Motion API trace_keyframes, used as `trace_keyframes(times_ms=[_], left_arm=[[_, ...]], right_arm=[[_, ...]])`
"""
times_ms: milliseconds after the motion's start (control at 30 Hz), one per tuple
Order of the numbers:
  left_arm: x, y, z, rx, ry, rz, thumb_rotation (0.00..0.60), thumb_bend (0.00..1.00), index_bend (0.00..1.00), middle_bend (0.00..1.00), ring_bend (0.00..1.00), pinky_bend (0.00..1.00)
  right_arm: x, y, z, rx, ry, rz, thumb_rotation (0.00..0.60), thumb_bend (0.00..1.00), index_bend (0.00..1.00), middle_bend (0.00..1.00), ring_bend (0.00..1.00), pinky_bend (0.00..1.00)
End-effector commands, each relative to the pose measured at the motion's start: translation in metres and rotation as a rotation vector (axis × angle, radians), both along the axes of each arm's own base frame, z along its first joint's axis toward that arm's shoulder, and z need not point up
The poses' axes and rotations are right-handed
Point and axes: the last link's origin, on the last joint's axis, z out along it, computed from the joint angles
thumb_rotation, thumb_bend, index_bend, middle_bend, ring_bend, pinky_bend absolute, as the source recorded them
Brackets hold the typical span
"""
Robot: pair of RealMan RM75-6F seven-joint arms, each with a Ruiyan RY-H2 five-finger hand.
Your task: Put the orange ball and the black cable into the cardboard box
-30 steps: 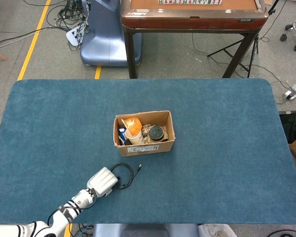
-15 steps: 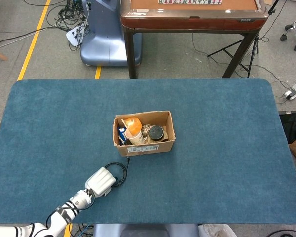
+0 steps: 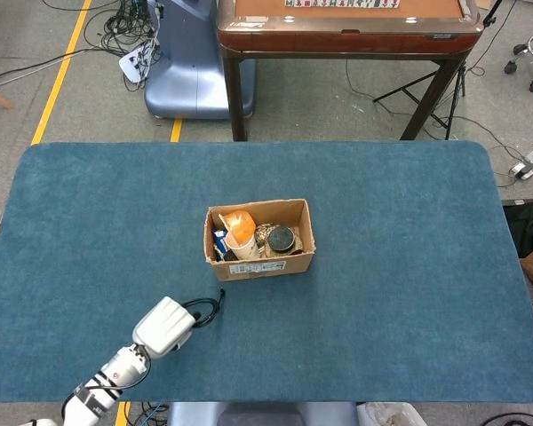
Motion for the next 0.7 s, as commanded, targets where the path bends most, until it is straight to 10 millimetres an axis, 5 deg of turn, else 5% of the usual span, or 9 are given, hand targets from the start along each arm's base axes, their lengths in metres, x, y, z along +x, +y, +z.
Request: trace_keyframes(times_ms=[33,700], left_arm=[[0.005,-0.009,0.018,0.035,-0.004,-0.013,0.6,0.46,0.63,0.85,0.81,0.95],[0.048,-0.003,0.089,0.249,-0.15,-0.068,0.6,0.46,0.64,0.84,0.8,0.95]], right_arm=[[0.001,0.0,-0.001,0.006,0.0,0.003,0.6,0.1,0.25,0.36,0.29,0.29],[0.001,-0.002,-0.003,0.019,0.0,0.003,0.6,0.1,0.25,0.37,0.29,0.29]])
